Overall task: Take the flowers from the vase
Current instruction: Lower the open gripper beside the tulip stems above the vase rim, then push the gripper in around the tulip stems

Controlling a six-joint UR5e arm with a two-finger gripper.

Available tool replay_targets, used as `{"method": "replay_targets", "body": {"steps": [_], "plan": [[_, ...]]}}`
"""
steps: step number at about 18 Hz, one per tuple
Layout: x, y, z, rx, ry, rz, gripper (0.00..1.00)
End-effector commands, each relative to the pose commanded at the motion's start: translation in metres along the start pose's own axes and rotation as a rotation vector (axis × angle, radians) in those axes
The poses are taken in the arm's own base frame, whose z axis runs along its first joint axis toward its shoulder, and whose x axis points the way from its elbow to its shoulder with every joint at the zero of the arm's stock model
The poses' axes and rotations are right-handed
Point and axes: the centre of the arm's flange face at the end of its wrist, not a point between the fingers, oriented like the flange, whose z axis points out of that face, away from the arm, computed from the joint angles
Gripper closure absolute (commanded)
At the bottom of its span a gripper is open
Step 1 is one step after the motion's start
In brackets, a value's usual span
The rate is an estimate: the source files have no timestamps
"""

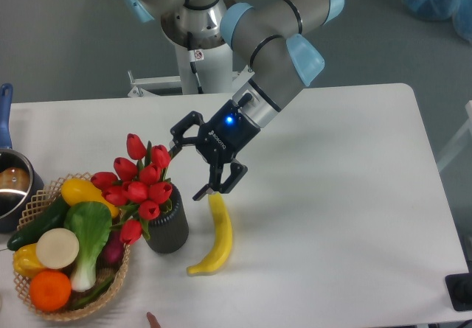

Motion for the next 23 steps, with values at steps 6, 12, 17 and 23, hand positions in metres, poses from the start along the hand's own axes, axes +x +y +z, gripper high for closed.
{"method": "replay_targets", "body": {"steps": [6, 12, 17, 23], "plan": [[-0.002, -0.010, -0.006, 0.111, 0.011, -0.030, 0.00], [-0.002, -0.008, -0.003, 0.109, 0.015, -0.040, 0.00], [-0.004, -0.001, 0.005, 0.102, 0.029, -0.050, 0.00], [-0.013, 0.003, 0.021, 0.098, 0.054, -0.054, 0.00]]}}
